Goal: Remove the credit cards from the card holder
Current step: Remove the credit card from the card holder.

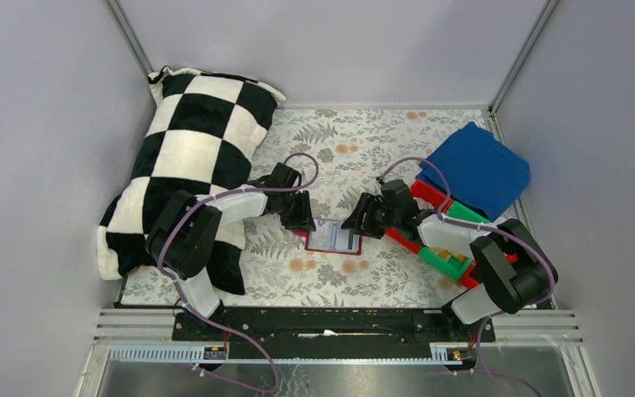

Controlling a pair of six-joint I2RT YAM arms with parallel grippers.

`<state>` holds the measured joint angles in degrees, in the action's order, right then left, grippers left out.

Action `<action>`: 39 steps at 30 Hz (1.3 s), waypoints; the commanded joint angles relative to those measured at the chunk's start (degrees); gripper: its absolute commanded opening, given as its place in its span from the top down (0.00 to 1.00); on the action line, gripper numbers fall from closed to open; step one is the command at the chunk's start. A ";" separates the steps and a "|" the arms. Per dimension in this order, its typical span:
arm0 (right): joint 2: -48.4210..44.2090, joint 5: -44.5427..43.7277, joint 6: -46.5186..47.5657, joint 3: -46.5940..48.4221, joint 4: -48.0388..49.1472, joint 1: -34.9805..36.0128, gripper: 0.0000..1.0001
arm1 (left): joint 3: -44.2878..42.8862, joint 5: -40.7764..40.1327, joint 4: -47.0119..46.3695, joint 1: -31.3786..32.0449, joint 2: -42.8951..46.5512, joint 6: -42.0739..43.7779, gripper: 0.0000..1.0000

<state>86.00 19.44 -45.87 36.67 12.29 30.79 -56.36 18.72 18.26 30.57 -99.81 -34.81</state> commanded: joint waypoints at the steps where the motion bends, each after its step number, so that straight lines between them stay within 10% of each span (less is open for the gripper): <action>1: -2.56 -3.14 0.14 -2.01 0.43 0.19 0.42 | 0.90 -1.09 -1.74 -0.20 -1.47 0.61 0.63; 29: 1.28 9.82 -5.75 -2.39 14.30 0.25 0.42 | 2.00 1.31 -4.27 -0.16 -4.16 0.24 0.64; 39: -4.69 -8.12 1.07 -1.59 -5.64 0.23 0.42 | 0.68 0.45 -1.71 -0.16 0.26 1.39 0.63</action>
<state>84.33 18.65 -48.27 33.89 13.98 30.81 -55.81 20.49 17.08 29.71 -100.55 -34.85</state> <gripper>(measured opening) 0.574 0.365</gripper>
